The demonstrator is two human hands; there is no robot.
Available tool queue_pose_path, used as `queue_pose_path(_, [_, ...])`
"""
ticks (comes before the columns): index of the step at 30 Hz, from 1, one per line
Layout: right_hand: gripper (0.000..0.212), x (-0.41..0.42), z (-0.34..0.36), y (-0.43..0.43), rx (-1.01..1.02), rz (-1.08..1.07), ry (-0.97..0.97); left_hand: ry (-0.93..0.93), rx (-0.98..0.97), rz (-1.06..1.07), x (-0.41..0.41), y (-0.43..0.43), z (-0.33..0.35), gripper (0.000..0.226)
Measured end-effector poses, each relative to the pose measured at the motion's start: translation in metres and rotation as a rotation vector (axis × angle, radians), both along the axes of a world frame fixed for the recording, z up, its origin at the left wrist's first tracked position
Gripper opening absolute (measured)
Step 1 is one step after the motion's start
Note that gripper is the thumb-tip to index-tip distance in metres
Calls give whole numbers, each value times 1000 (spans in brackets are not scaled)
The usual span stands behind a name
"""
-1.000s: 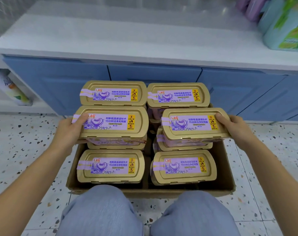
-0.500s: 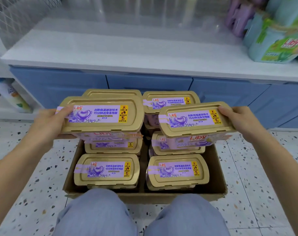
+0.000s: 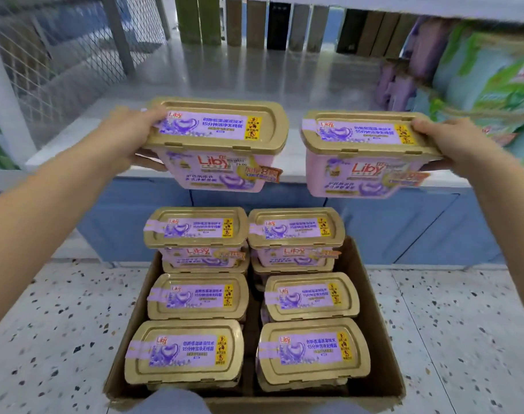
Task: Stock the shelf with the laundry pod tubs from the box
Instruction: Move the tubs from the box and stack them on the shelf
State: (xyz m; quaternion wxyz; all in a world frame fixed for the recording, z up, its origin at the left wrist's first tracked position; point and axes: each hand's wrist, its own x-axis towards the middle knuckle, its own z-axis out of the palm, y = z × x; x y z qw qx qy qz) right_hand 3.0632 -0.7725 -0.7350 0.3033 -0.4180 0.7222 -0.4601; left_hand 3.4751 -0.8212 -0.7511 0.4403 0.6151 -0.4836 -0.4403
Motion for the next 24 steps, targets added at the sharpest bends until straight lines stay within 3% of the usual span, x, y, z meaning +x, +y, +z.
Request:
queue_pose_path(5, [30, -1, 20, -32, 6, -26, 58, -69, 45, -28, -17, -32, 8, 24])
queue_pose_path(16, [26, -10, 0, -82, 112, -35, -27, -68, 132, -13, -49, -67, -5, 23])
queue_pose_path(19, [23, -16, -15, -92, 122, -61, -62, -38, 139, -5, -51, -71, -4, 23])
queue_pose_path(24, [46, -18, -21, -93, 113, -29, -118, 162, 61, 76, -54, -56, -14, 46])
